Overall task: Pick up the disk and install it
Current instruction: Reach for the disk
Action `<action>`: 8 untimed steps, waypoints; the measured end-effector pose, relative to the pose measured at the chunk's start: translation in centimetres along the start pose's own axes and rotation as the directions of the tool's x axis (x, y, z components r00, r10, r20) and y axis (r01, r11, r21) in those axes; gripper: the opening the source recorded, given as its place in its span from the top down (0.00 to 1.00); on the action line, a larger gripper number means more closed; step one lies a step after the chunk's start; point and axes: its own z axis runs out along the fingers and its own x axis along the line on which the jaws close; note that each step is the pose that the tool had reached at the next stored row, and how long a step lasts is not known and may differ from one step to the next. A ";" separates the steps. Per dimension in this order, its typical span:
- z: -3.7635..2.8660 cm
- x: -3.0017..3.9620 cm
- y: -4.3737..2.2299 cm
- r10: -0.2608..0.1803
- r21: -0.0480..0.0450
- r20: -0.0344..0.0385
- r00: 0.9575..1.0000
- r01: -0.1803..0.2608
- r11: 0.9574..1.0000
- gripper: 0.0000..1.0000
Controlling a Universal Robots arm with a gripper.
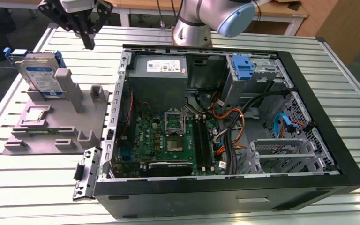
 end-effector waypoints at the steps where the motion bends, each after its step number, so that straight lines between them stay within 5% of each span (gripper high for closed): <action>1: 0.02 0.10 0.04 0.000 0.000 0.000 1.000 0.000 1.000 0.90; 8: 0.13 0.84 0.33 0.000 0.000 0.000 1.000 0.000 1.000 0.90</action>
